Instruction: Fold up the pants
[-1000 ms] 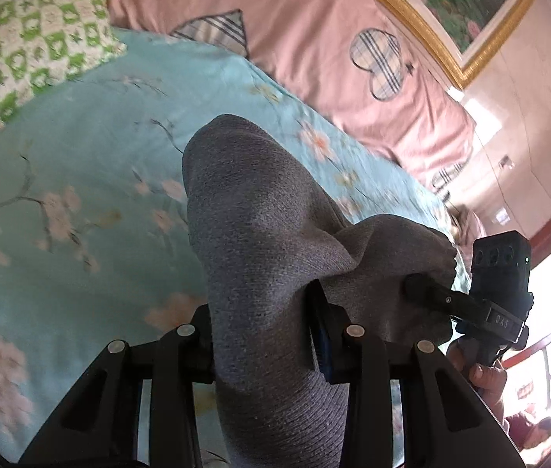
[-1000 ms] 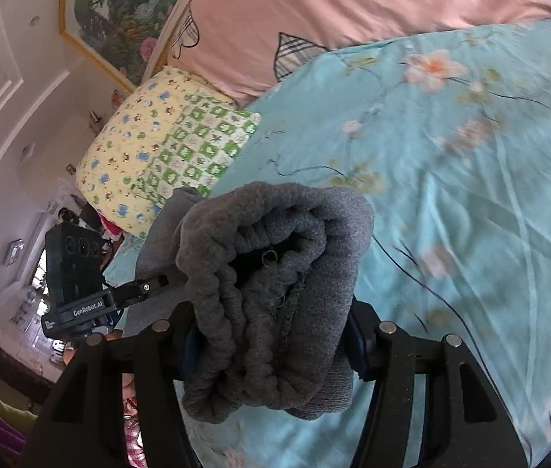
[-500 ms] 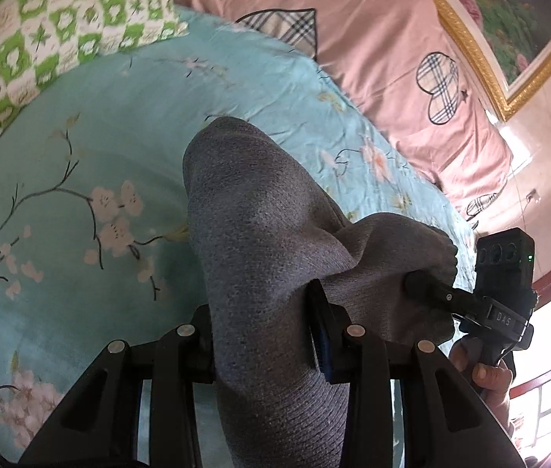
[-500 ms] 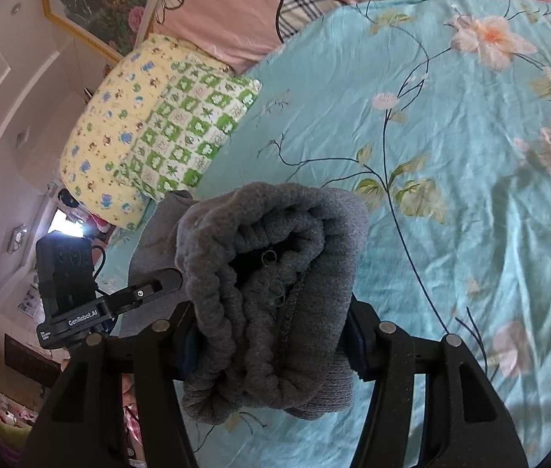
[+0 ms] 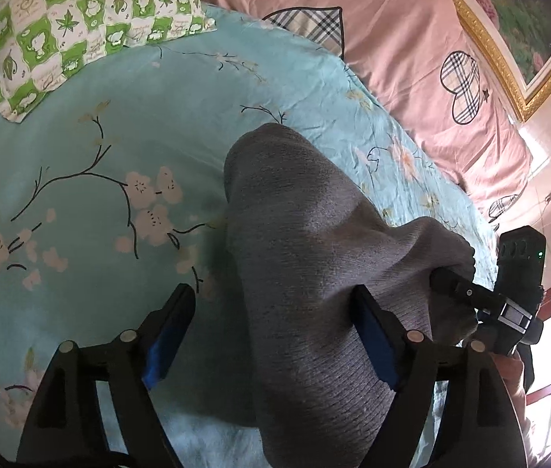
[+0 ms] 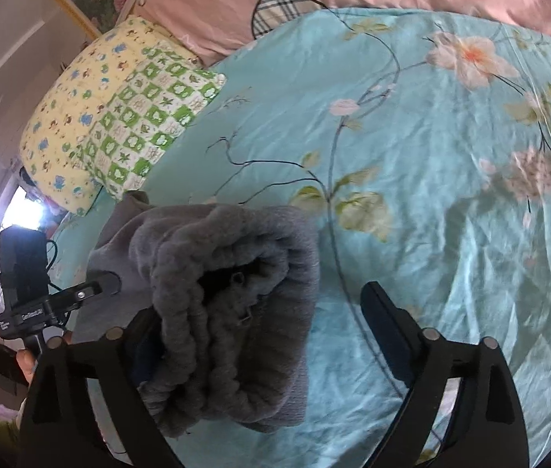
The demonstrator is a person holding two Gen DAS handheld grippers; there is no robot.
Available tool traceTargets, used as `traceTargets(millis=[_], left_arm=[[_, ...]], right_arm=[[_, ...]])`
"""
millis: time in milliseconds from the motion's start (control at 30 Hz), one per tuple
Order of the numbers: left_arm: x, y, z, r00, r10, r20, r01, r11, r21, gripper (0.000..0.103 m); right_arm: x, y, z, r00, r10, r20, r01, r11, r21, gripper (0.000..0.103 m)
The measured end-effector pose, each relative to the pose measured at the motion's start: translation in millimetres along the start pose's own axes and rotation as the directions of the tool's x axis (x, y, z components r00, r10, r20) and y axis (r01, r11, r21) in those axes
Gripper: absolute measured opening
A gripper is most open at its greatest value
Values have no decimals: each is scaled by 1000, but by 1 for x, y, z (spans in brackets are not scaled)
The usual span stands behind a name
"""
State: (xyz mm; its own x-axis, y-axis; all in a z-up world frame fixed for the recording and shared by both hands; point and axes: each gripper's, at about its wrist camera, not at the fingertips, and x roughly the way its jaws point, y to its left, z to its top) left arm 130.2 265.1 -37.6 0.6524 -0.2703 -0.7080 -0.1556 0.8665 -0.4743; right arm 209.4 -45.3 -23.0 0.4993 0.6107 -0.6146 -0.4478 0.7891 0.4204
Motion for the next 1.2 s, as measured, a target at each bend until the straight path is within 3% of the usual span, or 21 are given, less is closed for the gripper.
traceTargets(millis=[300, 667, 1200], left_arm=[[-23, -14, -11, 994, 106, 36, -108, 993, 41, 82], [-55, -24, -38, 985, 157, 66, -160, 986, 53, 83], [-85, -57, -79, 966, 229, 125, -248, 953, 174, 84]], right_arm=[[-15, 15, -6, 999, -33, 18, 34, 999, -37, 94], [-56, 29, -19, 992, -56, 110, 62, 997, -46, 94], [-82, 90, -59, 985, -75, 154, 116, 954, -276, 96]])
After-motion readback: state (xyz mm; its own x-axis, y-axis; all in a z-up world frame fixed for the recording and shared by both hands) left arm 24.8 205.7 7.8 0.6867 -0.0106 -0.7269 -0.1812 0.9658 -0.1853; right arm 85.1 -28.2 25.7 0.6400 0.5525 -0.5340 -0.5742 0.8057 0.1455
